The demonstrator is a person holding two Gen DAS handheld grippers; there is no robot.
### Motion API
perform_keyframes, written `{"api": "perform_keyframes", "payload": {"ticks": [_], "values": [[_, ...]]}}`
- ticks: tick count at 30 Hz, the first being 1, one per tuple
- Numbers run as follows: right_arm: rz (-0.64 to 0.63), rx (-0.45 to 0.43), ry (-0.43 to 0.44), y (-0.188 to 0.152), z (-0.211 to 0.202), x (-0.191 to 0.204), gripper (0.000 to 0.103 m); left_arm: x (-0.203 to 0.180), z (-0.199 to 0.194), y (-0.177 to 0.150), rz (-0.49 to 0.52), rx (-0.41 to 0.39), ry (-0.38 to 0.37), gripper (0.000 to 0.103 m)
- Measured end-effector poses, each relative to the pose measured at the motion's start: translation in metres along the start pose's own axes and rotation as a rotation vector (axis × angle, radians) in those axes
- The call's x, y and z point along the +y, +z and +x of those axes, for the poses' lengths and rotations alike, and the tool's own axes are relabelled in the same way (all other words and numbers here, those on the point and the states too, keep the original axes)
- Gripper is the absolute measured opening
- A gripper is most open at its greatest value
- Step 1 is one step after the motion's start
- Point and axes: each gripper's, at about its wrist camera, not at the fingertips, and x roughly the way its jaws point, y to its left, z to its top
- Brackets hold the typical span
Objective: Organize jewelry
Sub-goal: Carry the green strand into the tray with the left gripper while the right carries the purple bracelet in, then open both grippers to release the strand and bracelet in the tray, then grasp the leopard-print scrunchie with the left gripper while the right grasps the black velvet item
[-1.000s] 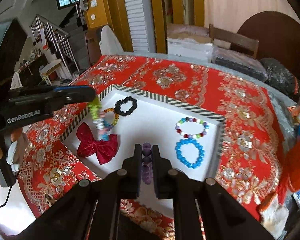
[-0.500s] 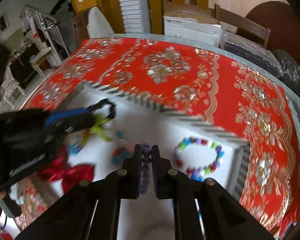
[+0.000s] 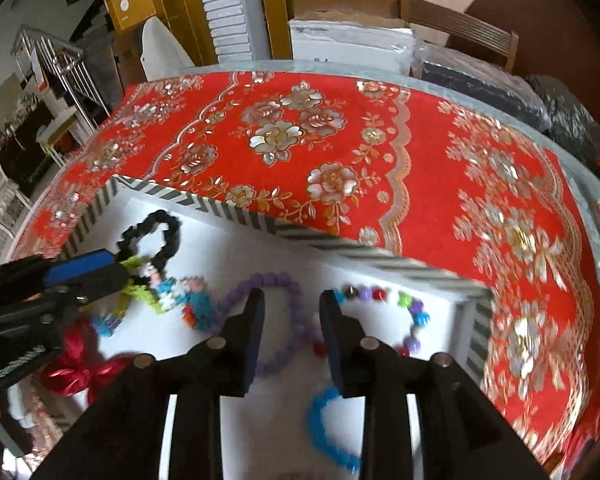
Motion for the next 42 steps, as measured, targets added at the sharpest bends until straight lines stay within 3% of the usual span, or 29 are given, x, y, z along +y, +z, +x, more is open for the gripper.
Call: {"api": "perform_keyframes", "payload": {"ticks": [11, 19, 33, 42], "values": [[-0.01, -0.018, -0.019, -0.044, -0.06, 0.007, 0.041, -0.019, -0.038, -0.015, 0.033, -0.049, 0.04, 0.027], [0.02, -0.082, -0.016, -0.083, -0.102, 0.011, 0.05, -0.038, -0.078, -0.033, 0.072, -0.119, 0.074, 0.027], [0.143, -0.125, -0.003, -0.138, -0.114, 0.014, 0.053, -0.058, -0.108, -0.077, 0.079, -0.145, 0.104, 0.027], [0.122, -0.139, -0.036, -0.156, -0.124, 0.025, 0.057, -0.066, -0.124, -0.097, 0.097, -0.165, 0.102, 0.027]]}}
